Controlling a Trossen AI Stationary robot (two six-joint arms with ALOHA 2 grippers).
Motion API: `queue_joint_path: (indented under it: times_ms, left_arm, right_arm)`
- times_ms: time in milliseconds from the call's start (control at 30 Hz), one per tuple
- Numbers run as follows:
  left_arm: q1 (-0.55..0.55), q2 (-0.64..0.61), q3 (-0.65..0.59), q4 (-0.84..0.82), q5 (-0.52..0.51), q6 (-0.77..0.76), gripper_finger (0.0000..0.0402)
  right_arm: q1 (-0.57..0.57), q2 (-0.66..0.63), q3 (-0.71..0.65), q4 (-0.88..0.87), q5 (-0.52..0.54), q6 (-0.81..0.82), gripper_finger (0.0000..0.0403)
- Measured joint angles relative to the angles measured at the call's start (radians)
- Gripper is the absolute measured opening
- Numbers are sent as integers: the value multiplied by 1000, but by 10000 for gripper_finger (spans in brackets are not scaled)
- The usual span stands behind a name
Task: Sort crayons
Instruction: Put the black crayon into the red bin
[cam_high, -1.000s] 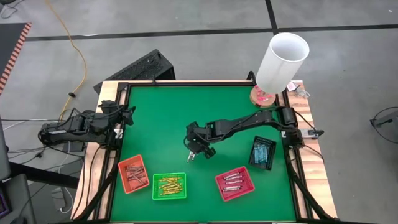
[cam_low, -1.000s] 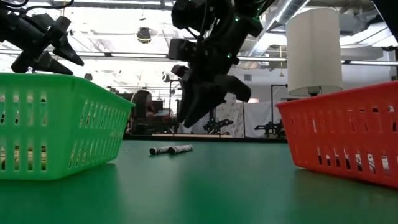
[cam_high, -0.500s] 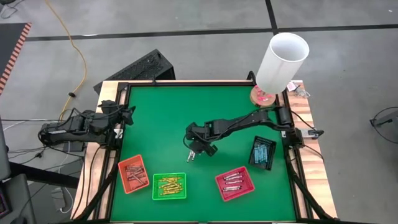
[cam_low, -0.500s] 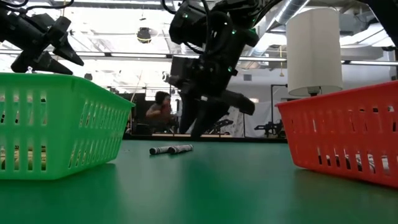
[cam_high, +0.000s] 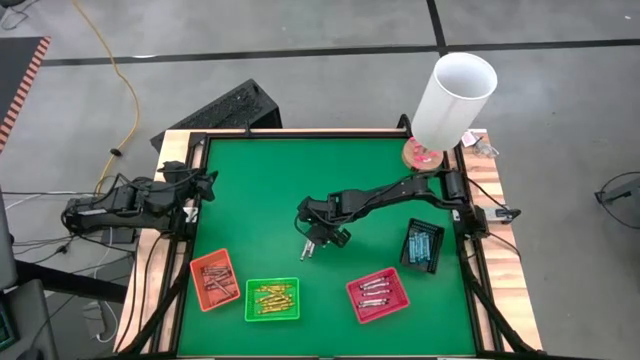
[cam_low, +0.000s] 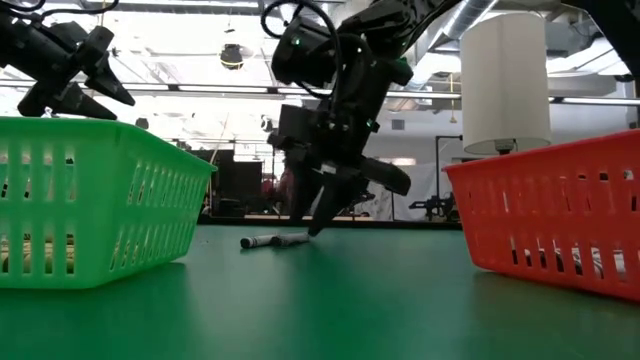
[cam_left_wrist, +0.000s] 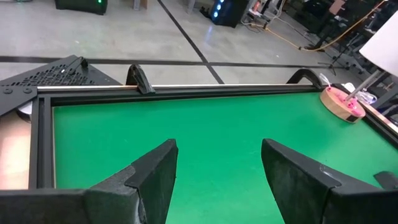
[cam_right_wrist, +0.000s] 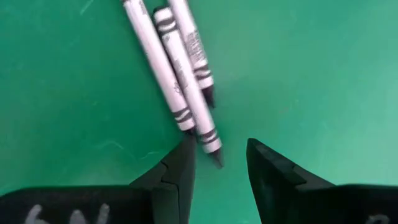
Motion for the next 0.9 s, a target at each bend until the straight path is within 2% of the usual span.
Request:
queue_joint_path:
  times_ms: [367,900]
  left_arm:
    - [0,0,0,0,2,0,223]
    - [0,0,0,0,0,0,223]
  right_arm:
    - [-1,41,5,-37,-26,-48,135]
    - [1,48,60,-104,-28,43,30]
